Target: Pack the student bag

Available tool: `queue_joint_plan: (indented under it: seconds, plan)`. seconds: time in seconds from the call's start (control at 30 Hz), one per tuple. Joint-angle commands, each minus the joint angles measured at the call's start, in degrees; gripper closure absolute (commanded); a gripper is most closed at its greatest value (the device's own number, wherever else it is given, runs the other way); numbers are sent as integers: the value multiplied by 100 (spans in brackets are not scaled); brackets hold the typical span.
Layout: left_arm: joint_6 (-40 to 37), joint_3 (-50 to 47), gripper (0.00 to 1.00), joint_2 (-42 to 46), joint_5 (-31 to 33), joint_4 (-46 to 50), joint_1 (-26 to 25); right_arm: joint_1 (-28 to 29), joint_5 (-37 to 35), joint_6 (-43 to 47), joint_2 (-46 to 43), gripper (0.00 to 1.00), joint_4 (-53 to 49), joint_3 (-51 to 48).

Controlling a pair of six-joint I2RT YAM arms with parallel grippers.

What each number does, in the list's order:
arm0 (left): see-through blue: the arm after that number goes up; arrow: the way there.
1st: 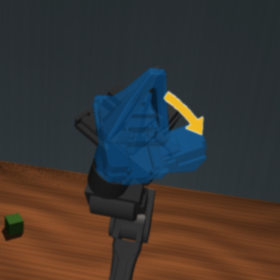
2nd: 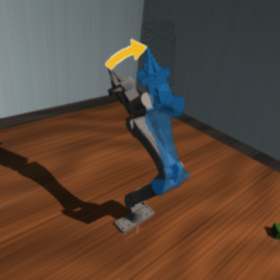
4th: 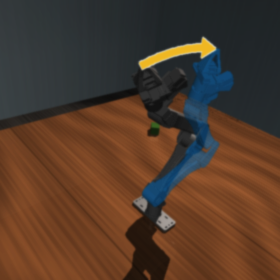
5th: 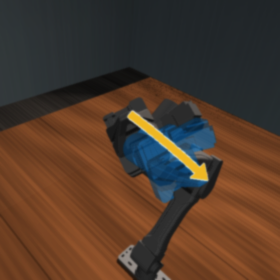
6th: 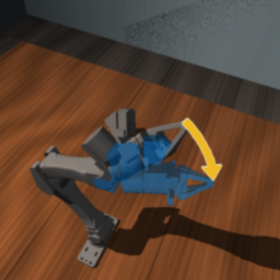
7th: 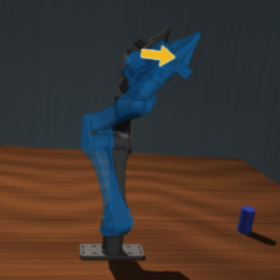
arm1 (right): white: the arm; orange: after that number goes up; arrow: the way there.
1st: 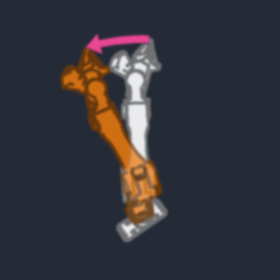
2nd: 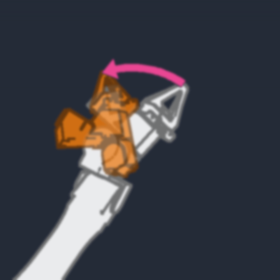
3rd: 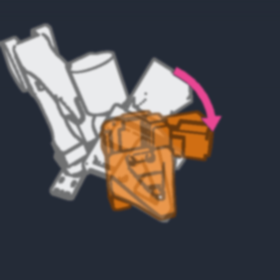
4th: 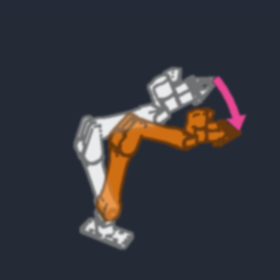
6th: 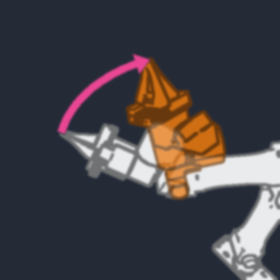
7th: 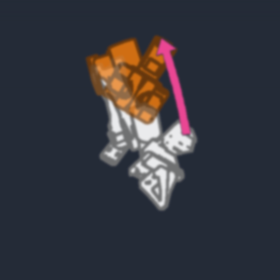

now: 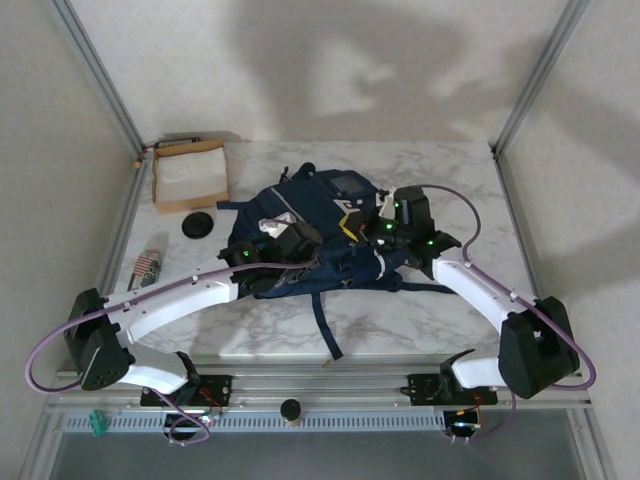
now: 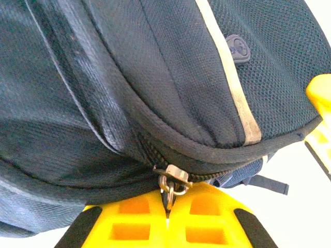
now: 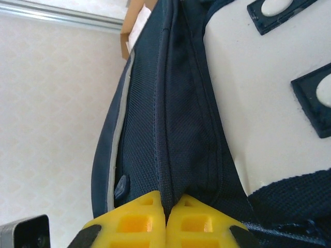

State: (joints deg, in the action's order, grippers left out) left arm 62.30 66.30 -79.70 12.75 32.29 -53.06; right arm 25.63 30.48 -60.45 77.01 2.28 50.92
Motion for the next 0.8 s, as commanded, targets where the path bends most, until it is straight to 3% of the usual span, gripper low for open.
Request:
queue_joint_plan:
  seconds: [0.0, 0.13, 0.3, 0.47, 0.67, 0.77]
  plan:
    - [-563, -168, 100, 380, 825, 1250, 217, -989, -359, 740, -260, 100, -62, 106]
    - [-974, -171, 100, 381, 122, 601, 257, -880, -151, 1298, -92, 100, -536, 411]
    - [-1061, 149, 100, 104, -672, -219, 182, -298, -499, 1193, 1, 100, -429, 316]
    - [-994, 800, 100, 17, 561, 1375, 276, -708, -571, 1572, 91, 100, -774, 379]
    - [-1460, -211, 100, 596, 355, 1195, 950, -1099, -43, 2182, 325, 100, -1262, 801]
    - [-2157, -572, 100, 785, 339, 604, 1052, -1278, 218, 2535, 509, 100, -1636, 1088]
